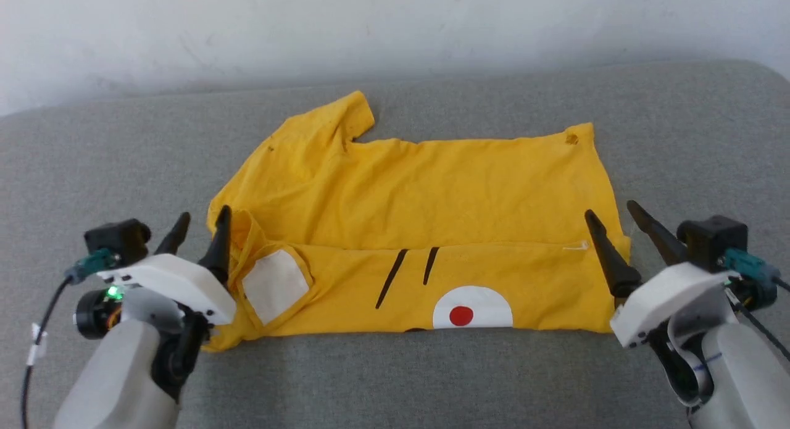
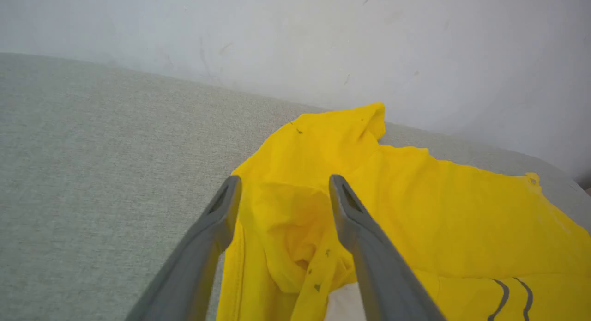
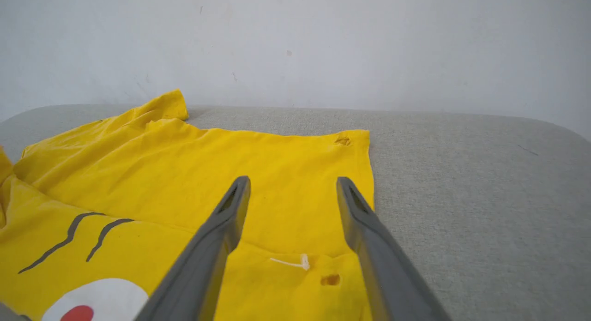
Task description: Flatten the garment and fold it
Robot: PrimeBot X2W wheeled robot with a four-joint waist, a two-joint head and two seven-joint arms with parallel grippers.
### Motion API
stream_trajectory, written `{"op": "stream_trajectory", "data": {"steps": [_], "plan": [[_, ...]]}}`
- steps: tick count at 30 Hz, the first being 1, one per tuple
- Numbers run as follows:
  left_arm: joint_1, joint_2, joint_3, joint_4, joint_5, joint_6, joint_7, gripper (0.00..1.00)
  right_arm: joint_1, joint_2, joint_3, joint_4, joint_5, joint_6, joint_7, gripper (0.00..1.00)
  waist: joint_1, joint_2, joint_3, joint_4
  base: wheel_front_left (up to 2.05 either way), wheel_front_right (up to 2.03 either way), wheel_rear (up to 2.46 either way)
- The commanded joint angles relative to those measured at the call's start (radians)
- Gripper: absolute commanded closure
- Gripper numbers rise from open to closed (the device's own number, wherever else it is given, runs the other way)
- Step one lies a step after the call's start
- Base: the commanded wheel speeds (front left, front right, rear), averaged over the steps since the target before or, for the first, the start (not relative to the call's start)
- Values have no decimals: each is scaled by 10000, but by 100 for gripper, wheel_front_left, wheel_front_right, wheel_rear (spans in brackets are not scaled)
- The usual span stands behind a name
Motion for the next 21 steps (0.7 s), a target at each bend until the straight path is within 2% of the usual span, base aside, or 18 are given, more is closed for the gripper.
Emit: {"op": "stream_trajectory", "data": {"steps": [1, 5, 13, 16, 21], "plan": [[290, 234, 137, -371, -114, 123, 114, 0, 389, 12, -150, -398, -166, -9, -107, 0, 1, 0, -365, -75, 0, 0, 0], [945, 896, 313, -1560, -319, 470, 1075, 0, 1211, 190, -594, -1659, -595, -9, -5, 0, 1, 0, -589, -168, 0, 0, 0], [2118, 2347, -61, -3716, -978, 1208, 4918, 0, 2613, 681, -1193, -3976, -1190, -9, 890, 0, 1, 0, -581, -276, 0, 0, 0], [2348, 2578, -338, -4031, -1091, 1489, 5953, 0, 2767, 817, -1217, -4396, -1255, -9, 1140, 0, 1, 0, -467, -378, 0, 0, 0], [2296, 2582, -849, -3740, -906, 1771, 6755, 0, 2813, 977, -1199, -4693, -1216, -9, 1389, 0, 1, 0, -268, -506, 0, 0, 0]]}}
